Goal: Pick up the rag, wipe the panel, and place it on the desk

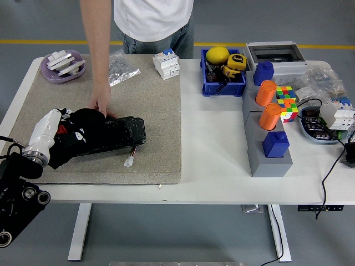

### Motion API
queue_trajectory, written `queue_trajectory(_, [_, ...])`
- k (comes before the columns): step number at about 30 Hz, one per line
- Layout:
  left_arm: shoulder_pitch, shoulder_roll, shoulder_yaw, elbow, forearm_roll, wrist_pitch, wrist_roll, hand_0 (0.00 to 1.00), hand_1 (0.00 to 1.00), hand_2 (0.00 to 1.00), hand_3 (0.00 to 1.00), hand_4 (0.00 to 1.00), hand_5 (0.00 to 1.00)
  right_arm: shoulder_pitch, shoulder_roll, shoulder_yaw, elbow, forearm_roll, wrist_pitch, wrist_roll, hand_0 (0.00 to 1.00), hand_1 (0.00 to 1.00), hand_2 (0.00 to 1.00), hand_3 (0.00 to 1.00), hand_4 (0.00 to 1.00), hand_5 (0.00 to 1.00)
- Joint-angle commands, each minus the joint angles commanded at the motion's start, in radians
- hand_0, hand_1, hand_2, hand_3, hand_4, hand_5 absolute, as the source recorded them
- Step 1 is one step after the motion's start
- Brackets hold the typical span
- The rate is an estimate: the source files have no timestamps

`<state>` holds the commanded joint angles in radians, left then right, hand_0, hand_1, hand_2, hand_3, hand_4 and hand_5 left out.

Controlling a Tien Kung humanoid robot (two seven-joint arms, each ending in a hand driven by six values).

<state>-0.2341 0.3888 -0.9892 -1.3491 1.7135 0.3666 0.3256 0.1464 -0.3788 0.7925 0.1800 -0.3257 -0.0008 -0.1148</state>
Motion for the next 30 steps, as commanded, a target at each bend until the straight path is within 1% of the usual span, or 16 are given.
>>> queue_trajectory(5, [-0.042, -0.022, 0.085, 0.003, -0.011, -0.002, 0.003, 0.199, 0.137, 0.490, 0.451, 0.151, 0.002, 0.000, 0.000, -0.009, 0.000, 0.004, 0.000, -0.001, 0.713, 0.267, 0.630, 0.632, 0.998, 0.596])
queue_trajectory(8, [-0.066, -0.036, 0.120, 0.001, -0.020, -0.003, 0.004, 0.199, 0.137, 0.490, 0.450, 0.149, 0.002, 0.000, 0.000, -0.010, 0.000, 0.004, 0.000, -0.002, 0.715, 0.266, 0.630, 0.632, 0.998, 0.596])
queue_trajectory(14, [-0.112, -0.057, 0.188, -0.010, -0.031, -0.007, 0.010, 0.199, 0.137, 0.489, 0.449, 0.147, 0.002, 0.004, -0.001, -0.008, 0.000, 0.003, 0.000, -0.003, 0.714, 0.266, 0.630, 0.632, 0.998, 0.596])
queue_trajectory(20, [-0.136, -0.081, 0.228, -0.014, -0.037, -0.010, 0.015, 0.199, 0.136, 0.485, 0.445, 0.142, 0.002, 0.004, 0.000, -0.009, 0.000, 0.002, 0.000, -0.003, 0.714, 0.266, 0.630, 0.632, 0.998, 0.596])
queue_trajectory(24, [-0.146, -0.085, 0.253, -0.023, -0.040, -0.010, 0.017, 0.199, 0.136, 0.485, 0.445, 0.142, 0.002, 0.005, 0.000, -0.012, 0.000, 0.004, 0.000, -0.002, 0.714, 0.266, 0.630, 0.632, 0.998, 0.596])
queue_trajectory(27, [-0.150, -0.088, 0.252, -0.023, -0.042, -0.009, 0.016, 0.199, 0.136, 0.486, 0.445, 0.142, 0.002, 0.005, 0.001, -0.015, 0.000, 0.006, 0.001, -0.002, 0.714, 0.265, 0.630, 0.632, 0.998, 0.596])
queue_trajectory(30, [-0.148, -0.086, 0.243, -0.019, -0.041, -0.008, 0.016, 0.199, 0.136, 0.486, 0.445, 0.142, 0.002, 0.005, 0.001, -0.016, 0.000, 0.008, 0.001, 0.000, 0.714, 0.265, 0.630, 0.632, 0.998, 0.596])
